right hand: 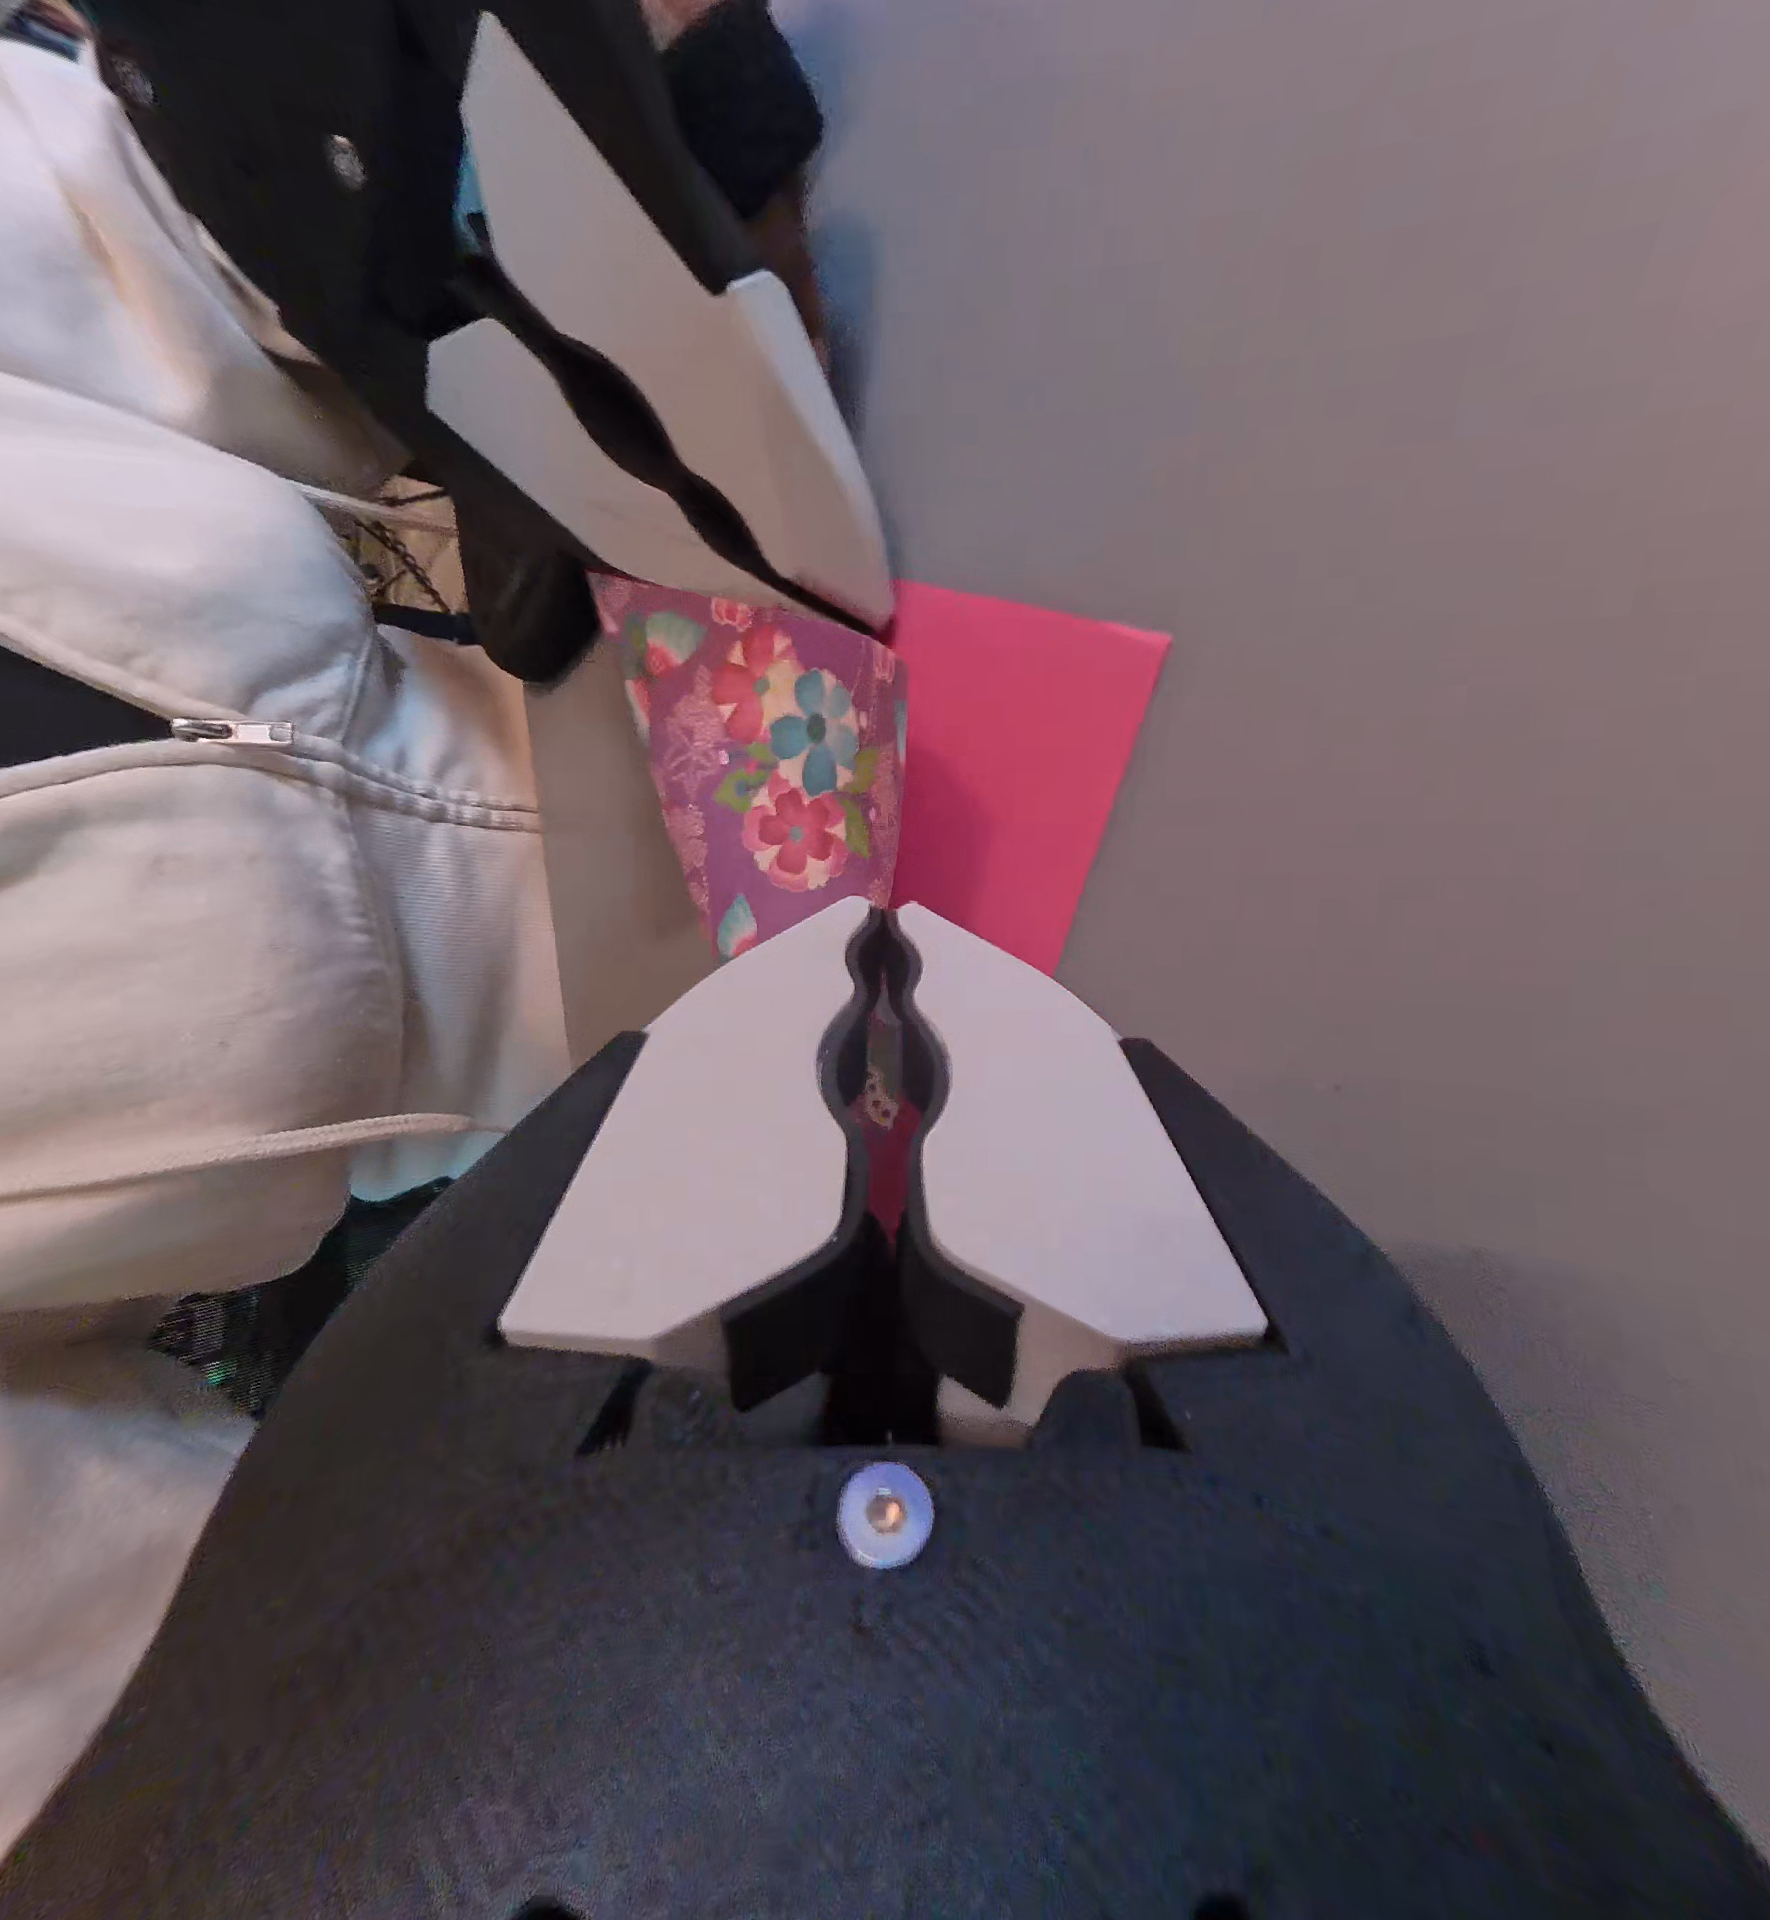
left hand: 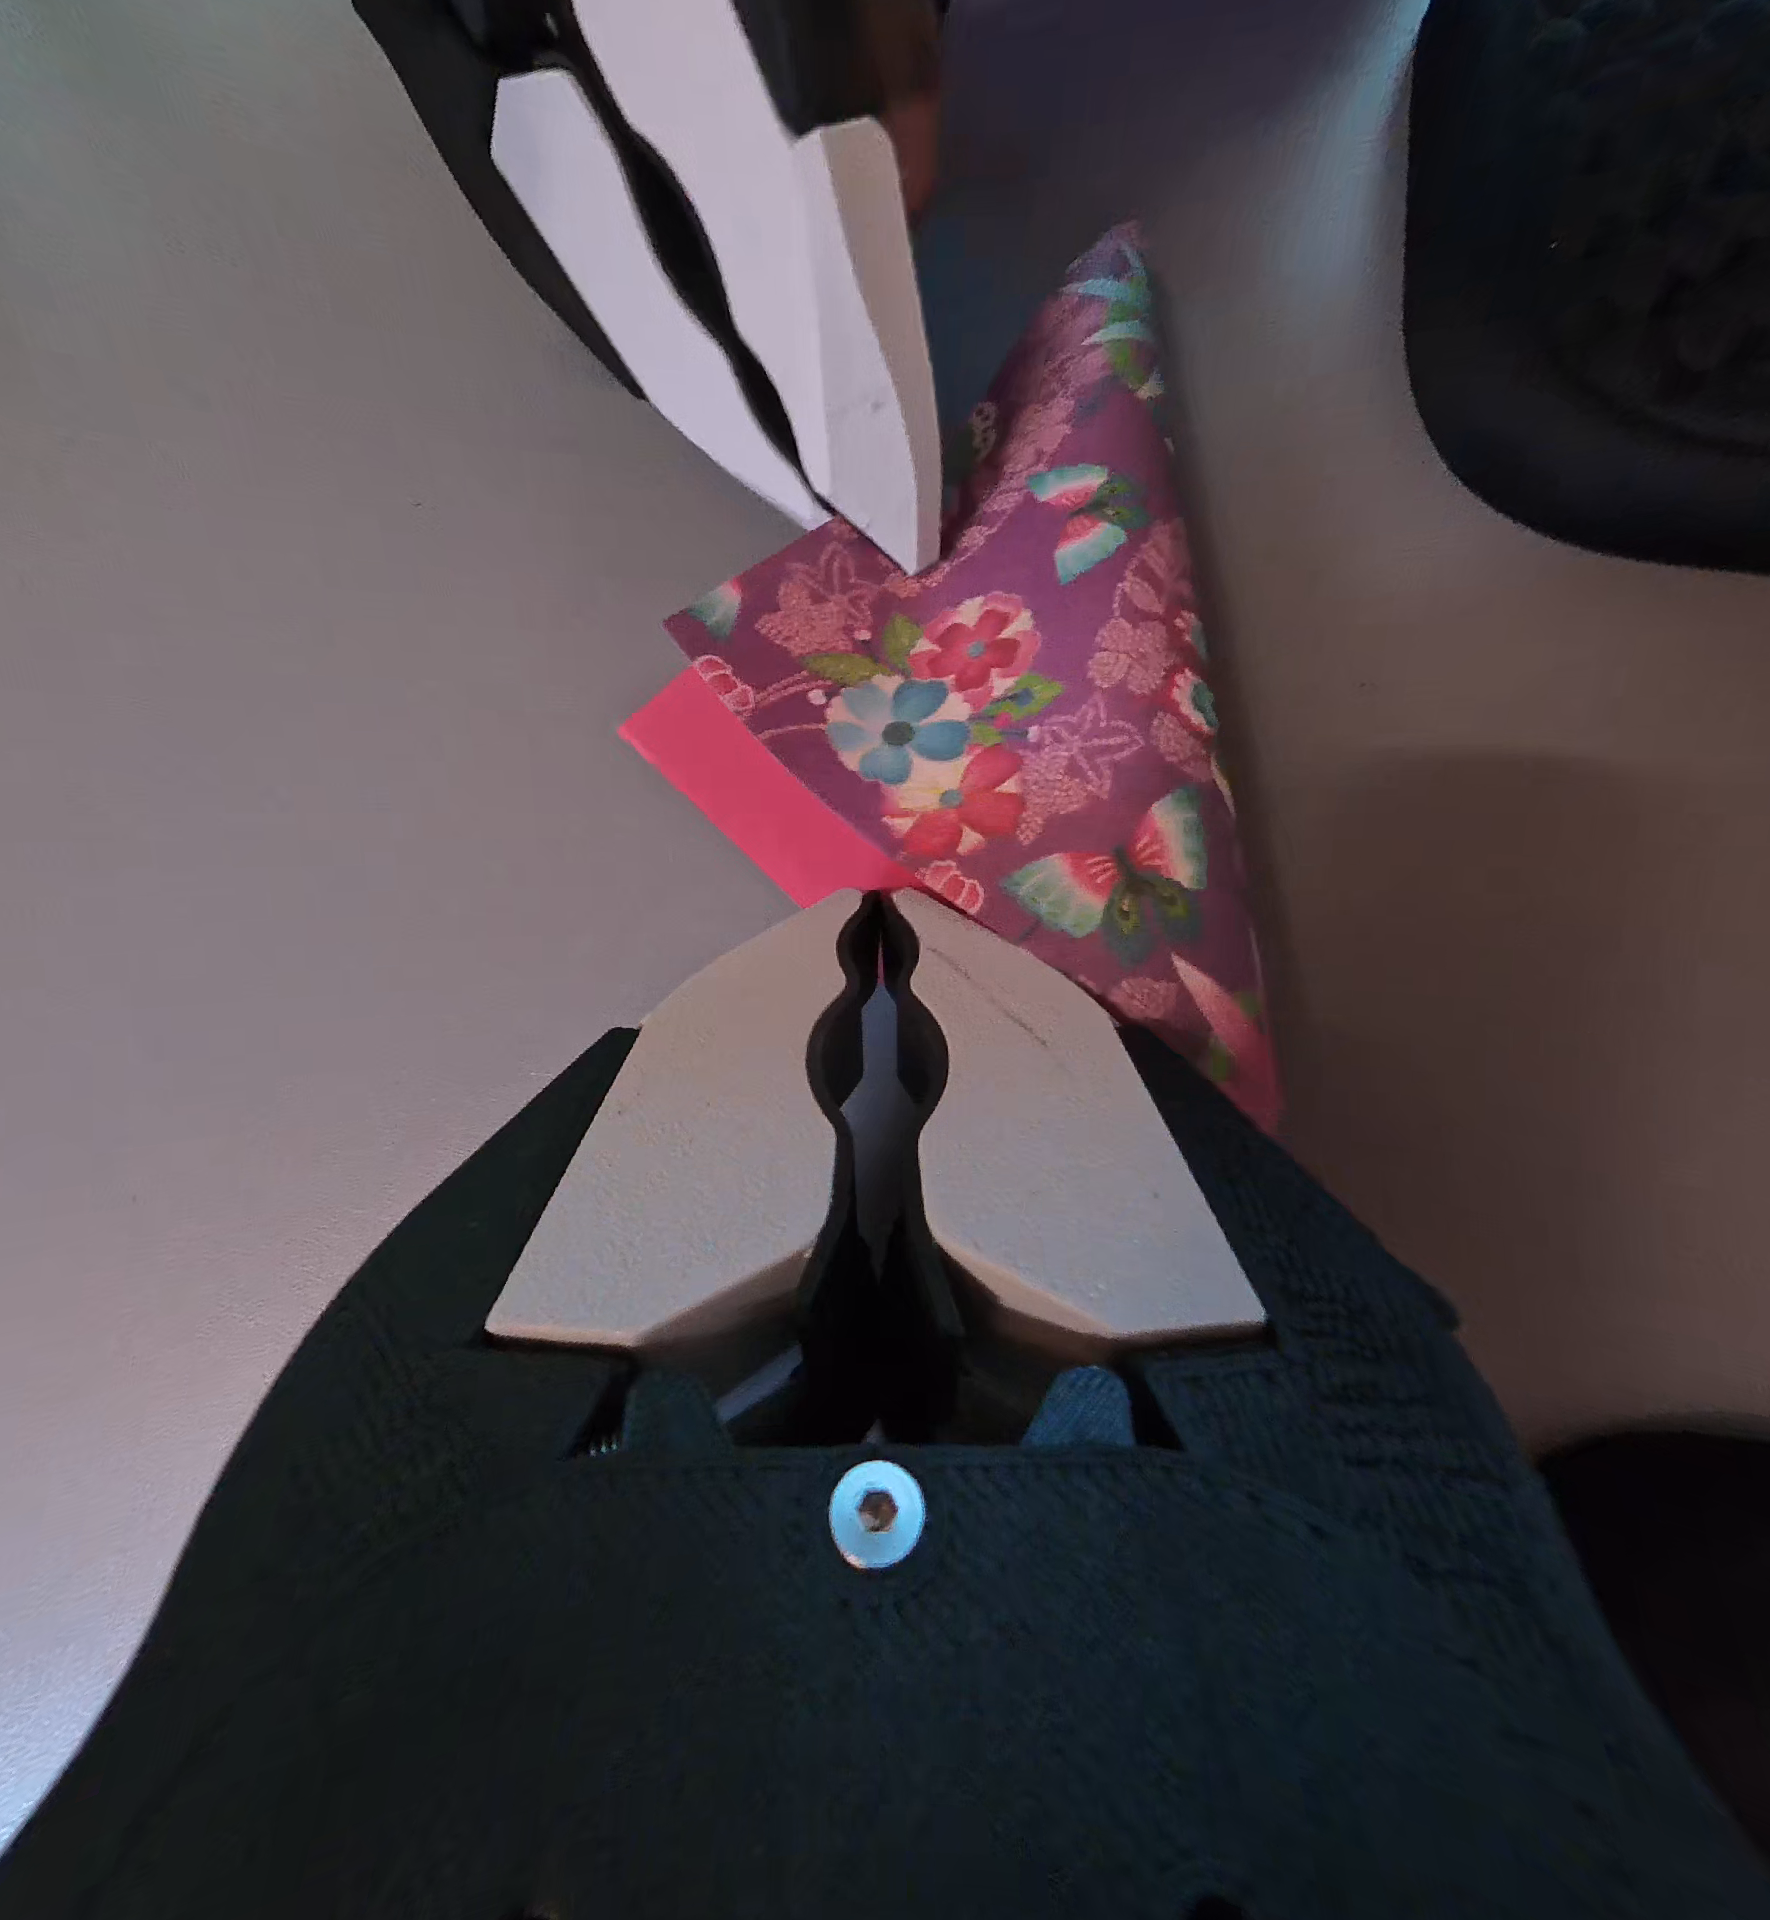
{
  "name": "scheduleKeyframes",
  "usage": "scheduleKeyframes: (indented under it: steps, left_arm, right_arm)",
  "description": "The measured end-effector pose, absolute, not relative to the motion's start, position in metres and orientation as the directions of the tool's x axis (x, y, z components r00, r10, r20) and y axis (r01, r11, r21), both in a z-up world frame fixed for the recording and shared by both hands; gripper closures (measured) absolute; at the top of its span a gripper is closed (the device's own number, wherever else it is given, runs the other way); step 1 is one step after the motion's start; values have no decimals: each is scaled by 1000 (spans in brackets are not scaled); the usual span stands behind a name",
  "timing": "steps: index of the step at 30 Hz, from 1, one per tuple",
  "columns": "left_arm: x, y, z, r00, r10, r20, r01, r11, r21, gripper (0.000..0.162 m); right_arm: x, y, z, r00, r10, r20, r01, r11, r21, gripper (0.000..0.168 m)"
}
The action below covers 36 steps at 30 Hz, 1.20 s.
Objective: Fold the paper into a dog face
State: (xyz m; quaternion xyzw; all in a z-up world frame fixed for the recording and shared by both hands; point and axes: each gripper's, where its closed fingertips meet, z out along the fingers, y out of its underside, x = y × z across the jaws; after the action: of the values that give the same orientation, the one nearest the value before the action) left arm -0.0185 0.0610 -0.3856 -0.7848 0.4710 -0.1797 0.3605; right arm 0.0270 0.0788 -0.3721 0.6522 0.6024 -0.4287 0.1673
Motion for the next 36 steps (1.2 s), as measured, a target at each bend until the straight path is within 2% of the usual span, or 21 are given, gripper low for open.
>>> scheduleKeyframes:
  steps: [7,14,18,20,22,25,27,30,32,34,36]
  left_arm:
    - [-19,61,-385,491,-871,-12,-594,-324,-736,162]
    - [-28,78,-385,508,-861,-33,-599,-326,-732,159]
    - [-31,80,-381,518,-851,-86,-609,-296,-736,159]
    - [-46,90,-364,589,-795,-146,-570,-281,-772,156]
    - [-73,105,-329,706,-681,-197,-477,-251,-842,145]
    - [-124,117,-266,860,-477,-181,-284,-154,-946,146]
    - [-141,107,-236,880,-435,-190,-248,-81,-965,146]
    - [-151,88,-220,873,-408,-268,-311,-41,-950,146]
    - [-145,74,-224,850,-461,-257,-319,-61,-946,147]
    - [-132,61,-239,821,-541,-184,-292,-121,-949,147]
    - [-117,49,-263,781,-614,-118,-298,-200,-933,147]
  right_arm:
    - [24,87,-379,-57,629,-776,954,-193,-227,168]
    - [25,84,-383,-81,633,-770,968,-136,-213,168]
    - [24,77,-373,-170,625,-762,956,-83,-282,168]
    - [19,75,-355,-247,615,-749,925,-82,-372,168]
    - [10,81,-334,-325,657,-680,875,-64,-480,168]
    - [-6,94,-286,-466,753,-465,720,18,-694,168]
    - [-8,89,-252,-572,781,-252,582,170,-795,168]
    - [5,62,-224,-715,695,78,361,463,-809,168]
    - [18,41,-226,-767,613,190,266,573,-775,168]
    - [33,23,-246,-815,549,186,241,612,-753,168]
    - [45,13,-274,-830,543,126,285,608,-741,168]
